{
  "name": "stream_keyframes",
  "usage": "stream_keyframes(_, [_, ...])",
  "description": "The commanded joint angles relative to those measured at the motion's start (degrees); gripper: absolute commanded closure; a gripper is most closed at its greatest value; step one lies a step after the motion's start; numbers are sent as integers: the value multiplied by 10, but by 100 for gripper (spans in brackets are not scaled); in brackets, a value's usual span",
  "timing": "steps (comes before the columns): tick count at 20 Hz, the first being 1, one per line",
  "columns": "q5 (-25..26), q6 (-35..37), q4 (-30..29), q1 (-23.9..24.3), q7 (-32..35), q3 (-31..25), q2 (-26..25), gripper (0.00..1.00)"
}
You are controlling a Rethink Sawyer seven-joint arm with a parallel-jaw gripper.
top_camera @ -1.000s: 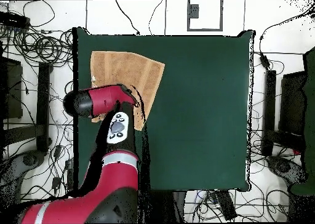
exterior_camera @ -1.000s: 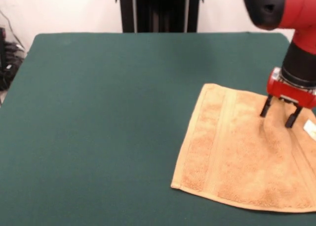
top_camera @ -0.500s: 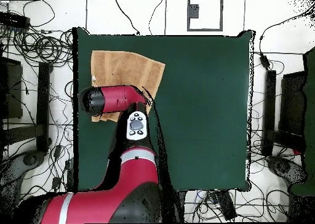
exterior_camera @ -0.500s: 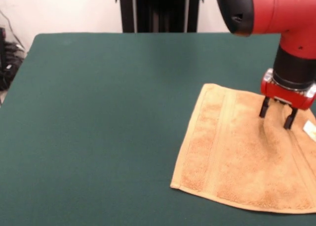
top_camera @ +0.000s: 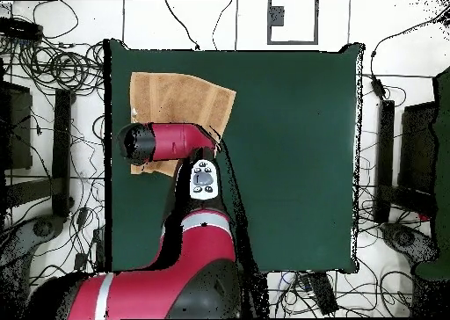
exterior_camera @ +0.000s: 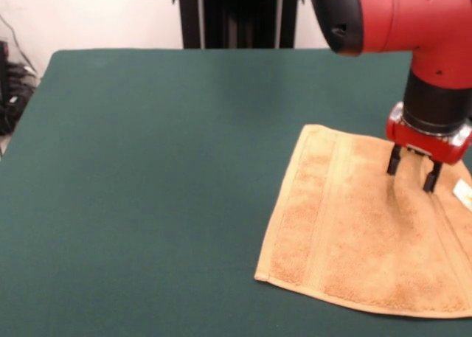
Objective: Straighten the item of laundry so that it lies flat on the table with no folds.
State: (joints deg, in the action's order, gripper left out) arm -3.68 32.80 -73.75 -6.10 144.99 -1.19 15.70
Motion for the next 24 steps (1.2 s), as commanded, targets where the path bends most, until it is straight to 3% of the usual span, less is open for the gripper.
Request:
stream_keyframes(1, [-24,-9,-154,20,31,-96,-106,0])
stream_keyframes(6, [-7,-3,-143,-4,26,-73,-96,0])
stream_keyframes(11, [-55,16,-177,50,24,-126,-99,0])
stream_keyframes(15, [-56,8,-180,60,15,-137,-103,0])
stream_keyframes(19, [-29,6,-155,21,23,-98,-98,0])
stream_keyframes(21, [5,30,-107,-39,43,-37,-102,0])
stream_keyframes(24, [19,35,-66,-86,71,14,-122,0])
